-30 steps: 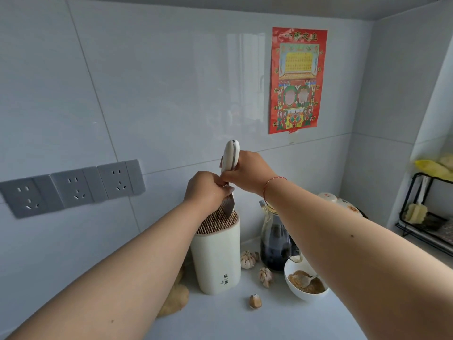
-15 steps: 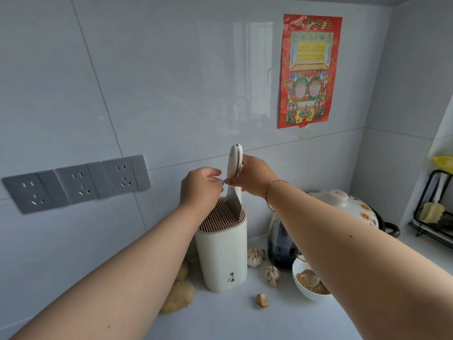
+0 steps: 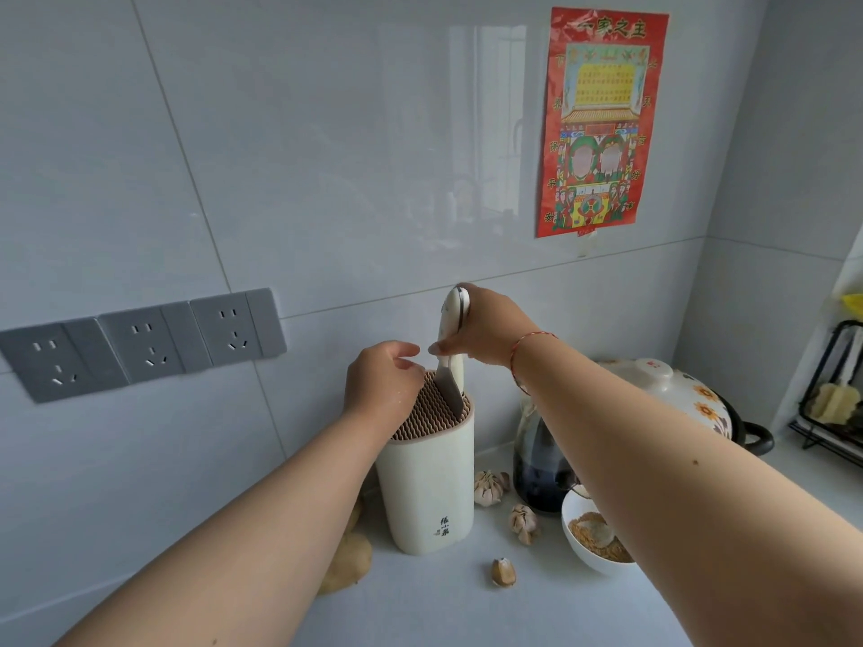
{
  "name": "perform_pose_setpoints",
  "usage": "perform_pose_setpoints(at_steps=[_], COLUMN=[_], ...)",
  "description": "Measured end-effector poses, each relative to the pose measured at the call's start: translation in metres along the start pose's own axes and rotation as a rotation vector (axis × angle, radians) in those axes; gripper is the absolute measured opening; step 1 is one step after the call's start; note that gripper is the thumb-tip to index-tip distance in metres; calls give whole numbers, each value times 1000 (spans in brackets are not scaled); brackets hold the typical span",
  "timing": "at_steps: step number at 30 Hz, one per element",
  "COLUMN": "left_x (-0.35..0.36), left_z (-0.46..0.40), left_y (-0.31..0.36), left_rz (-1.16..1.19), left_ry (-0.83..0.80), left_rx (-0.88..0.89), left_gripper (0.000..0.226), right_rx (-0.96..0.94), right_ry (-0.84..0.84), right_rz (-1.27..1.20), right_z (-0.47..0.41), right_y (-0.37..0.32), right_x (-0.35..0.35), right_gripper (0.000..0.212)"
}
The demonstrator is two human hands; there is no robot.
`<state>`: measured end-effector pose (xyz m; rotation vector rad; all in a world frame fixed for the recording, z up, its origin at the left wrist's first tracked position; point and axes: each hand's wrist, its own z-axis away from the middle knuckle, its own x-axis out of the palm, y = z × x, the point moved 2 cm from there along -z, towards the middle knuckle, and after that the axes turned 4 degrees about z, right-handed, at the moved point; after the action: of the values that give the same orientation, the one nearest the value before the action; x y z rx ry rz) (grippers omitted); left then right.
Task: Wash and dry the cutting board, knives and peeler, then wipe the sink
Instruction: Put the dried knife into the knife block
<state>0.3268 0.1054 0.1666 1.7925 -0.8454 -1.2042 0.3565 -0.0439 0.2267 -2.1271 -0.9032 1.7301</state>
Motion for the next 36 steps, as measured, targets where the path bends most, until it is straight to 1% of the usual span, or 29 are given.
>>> perform_pose_setpoints(at_steps=[3, 8, 11, 13, 18, 22, 24, 25, 27, 28, 29, 31, 33, 36], left_x=[4, 11, 11, 10, 10, 9, 7, 7, 6, 5, 4, 3, 5, 12], left_z=[1, 4, 4, 4, 4, 9, 15, 18, 23, 24, 24, 18, 7, -9], left_y=[-6, -15, -20, -23, -19, -9, -2, 2, 14, 21, 30, 44, 56, 59], left_rz=[-7, 13, 18, 14, -15, -57, -137, -193, -310, -358, -396, -445, -480, -531], left_ry=[-12, -28, -35, -34, -39, -35, -66, -93, -117, -123, -136, -186, -219, -266], left_rx=[-37, -64, -81, -89, -89, -79, -48, -8, 124, 190, 245, 285, 288, 236], left_gripper=[23, 22, 19, 21, 25, 31, 39, 48, 69, 76, 79, 80, 80, 79], right_rx=[12, 36, 47, 58, 86, 96, 104, 111, 128, 138, 148, 162, 168, 172], right_ry=[29, -59, -46, -50, -33, -20, -15, -12, -9, -7, -3, 8, 14, 28], right_rz=[35, 37, -9, -53, -129, -91, -61, -52, -38, -38, -35, -15, 0, 34], right_z=[0, -6, -7, -7, -2, 8, 15, 20, 29, 34, 39, 48, 57, 71], right_y=[2, 16, 21, 24, 28, 32, 34, 35, 38, 39, 41, 45, 50, 59], right_x=[6, 35, 41, 42, 42, 36, 32, 30, 26, 24, 22, 18, 13, 4], right_gripper=[37, 35, 39, 40, 56, 54, 49, 46, 42, 42, 41, 40, 38, 35])
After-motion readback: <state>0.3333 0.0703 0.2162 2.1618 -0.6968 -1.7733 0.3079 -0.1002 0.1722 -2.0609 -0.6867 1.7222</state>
